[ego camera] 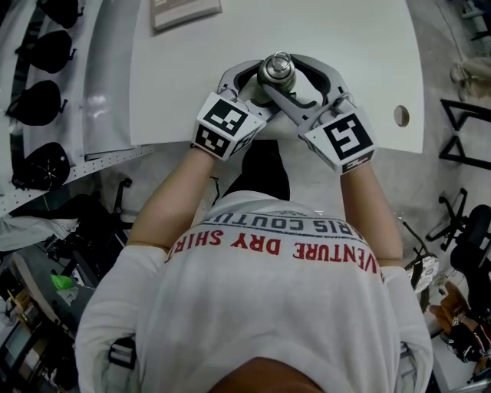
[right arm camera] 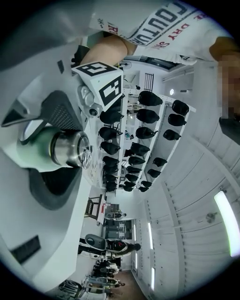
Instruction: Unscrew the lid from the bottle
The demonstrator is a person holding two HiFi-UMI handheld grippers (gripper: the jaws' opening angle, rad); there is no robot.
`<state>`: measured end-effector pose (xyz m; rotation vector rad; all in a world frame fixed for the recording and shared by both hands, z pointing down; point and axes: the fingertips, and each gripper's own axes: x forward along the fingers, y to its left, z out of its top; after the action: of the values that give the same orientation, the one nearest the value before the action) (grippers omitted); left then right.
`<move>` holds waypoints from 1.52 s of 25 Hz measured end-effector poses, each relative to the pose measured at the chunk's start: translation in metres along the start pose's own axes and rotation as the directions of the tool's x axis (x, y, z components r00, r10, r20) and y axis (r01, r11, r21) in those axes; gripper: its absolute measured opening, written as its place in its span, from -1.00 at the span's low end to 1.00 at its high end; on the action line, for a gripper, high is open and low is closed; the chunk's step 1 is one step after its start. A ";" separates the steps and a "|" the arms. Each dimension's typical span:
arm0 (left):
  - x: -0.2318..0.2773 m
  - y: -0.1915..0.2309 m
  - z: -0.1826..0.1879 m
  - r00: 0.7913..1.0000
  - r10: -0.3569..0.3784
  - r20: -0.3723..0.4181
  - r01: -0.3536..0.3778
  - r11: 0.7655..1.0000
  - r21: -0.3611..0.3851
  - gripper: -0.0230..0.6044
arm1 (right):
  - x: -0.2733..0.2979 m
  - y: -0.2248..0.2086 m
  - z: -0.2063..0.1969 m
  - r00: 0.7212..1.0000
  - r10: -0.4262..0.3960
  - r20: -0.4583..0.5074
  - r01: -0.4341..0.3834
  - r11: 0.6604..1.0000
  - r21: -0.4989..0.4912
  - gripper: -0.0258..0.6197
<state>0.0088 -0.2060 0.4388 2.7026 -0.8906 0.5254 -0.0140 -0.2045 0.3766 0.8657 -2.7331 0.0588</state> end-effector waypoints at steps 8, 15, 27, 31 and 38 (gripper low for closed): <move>-0.005 0.001 -0.005 0.970 -0.234 -0.066 0.240 0.965 0.105 0.24 | 0.006 0.005 0.001 0.992 0.125 -0.017 -0.125 0.992 -0.019 -0.16; -0.003 -0.003 -0.006 0.893 -0.409 -0.187 0.442 0.877 0.191 0.24 | 0.005 0.003 0.003 0.971 0.238 -0.037 -0.239 0.971 -0.026 -0.16; -0.004 -0.004 -0.007 0.841 -0.481 -0.247 0.531 0.822 0.206 0.24 | 0.006 0.004 0.004 0.952 0.304 -0.040 -0.305 0.952 -0.009 -0.16; -0.003 -0.003 -0.004 0.858 -0.466 -0.217 0.505 0.844 0.181 0.24 | 0.006 0.003 0.009 0.956 0.293 -0.022 -0.293 0.956 -0.003 -0.16; -0.018 0.003 0.008 0.894 -0.427 -0.139 0.443 0.887 0.126 0.24 | -0.003 -0.007 0.028 0.963 0.265 0.044 -0.266 0.964 0.019 -0.16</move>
<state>-0.0046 -0.2017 0.4246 2.8508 -0.1999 0.6501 -0.0144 -0.2116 0.3487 0.5056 -2.8749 0.1288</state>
